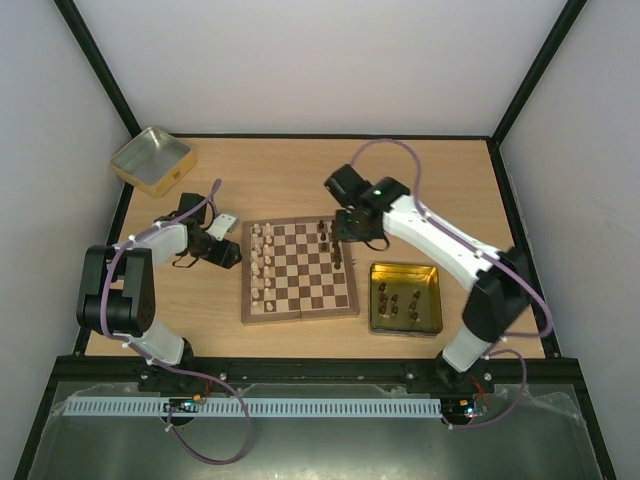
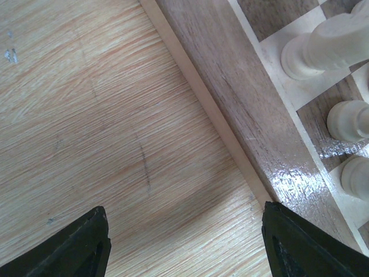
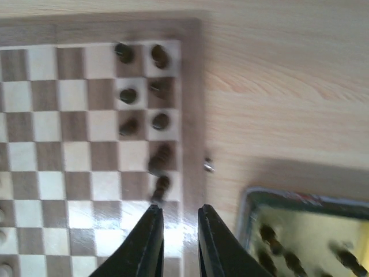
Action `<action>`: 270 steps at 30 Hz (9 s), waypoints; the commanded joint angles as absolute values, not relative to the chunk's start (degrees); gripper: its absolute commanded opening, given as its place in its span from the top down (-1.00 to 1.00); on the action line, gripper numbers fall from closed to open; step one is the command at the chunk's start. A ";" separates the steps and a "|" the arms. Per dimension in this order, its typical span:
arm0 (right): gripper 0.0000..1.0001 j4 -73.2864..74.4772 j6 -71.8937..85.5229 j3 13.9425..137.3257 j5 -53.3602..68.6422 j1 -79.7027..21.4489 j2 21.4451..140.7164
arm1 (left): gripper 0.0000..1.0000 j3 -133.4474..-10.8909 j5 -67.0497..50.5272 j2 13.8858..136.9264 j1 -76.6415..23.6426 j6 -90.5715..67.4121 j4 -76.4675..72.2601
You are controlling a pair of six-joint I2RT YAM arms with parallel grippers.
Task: Set up the chess pieces on the board
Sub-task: Pick up the chess piece from the storage box, then place the chess piece on the chessboard.
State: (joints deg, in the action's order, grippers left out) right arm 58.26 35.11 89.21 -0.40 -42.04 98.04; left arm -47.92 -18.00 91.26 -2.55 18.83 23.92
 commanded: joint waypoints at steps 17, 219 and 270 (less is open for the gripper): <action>0.64 51.20 44.75 49.78 4.85 -29.39 73.04 | -0.45 -47.74 -18.78 91.28 -2.37 18.72 25.26; 0.79 52.04 31.90 89.34 3.75 -45.12 114.21 | -0.46 -47.11 -19.42 89.39 -0.21 18.99 24.61; 0.62 58.51 32.21 96.44 -0.76 -45.11 109.94 | -0.46 -46.95 -19.78 88.83 -0.18 19.25 24.96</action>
